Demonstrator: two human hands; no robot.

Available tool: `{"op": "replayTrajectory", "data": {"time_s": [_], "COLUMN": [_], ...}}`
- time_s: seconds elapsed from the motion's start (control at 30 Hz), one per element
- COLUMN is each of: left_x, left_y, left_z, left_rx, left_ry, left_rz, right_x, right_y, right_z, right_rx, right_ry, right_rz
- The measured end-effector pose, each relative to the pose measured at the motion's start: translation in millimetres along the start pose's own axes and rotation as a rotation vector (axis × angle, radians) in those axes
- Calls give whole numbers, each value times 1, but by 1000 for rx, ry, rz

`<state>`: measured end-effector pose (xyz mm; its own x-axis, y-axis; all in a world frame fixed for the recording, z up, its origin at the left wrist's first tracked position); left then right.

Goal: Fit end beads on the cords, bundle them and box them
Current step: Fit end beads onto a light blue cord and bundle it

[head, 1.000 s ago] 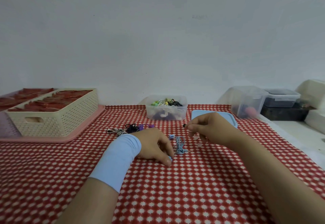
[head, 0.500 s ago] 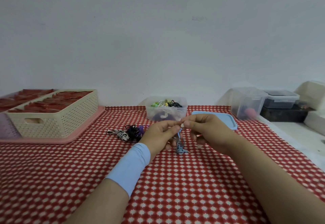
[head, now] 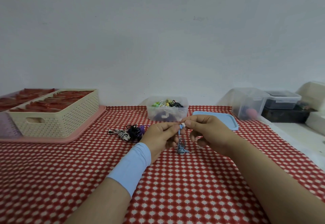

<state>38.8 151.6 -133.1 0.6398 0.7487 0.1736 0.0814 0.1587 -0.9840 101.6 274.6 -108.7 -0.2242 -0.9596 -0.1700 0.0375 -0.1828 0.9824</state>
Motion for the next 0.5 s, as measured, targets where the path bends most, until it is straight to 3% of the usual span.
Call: {"op": "replayTrajectory", "data": {"time_s": [0.27,0.5], "left_x": [-1,3], "left_y": [3,2], "left_z": [0,-2], "left_rx": [-36,-37], "left_ry": [-11,41], "left_rz": [-13,-19], "right_x": [-4,2], "right_y": [12,1], "right_z": [-4,-4], "right_rx": [-103,22], "right_ry": [-49,39], "right_rz": [-134,-27]}}
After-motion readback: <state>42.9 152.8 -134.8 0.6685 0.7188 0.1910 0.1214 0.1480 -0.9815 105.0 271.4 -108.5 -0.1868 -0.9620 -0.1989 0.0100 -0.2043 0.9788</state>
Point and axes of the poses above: each hand's wrist, its own z-axis towards the middle knuckle, its own x-axis out of the palm, y = z × x, the point moved 9 cm from there along z, towards the middle knuckle, and after that the axes turned 3 degrees about -z, right-handed, at the moved point
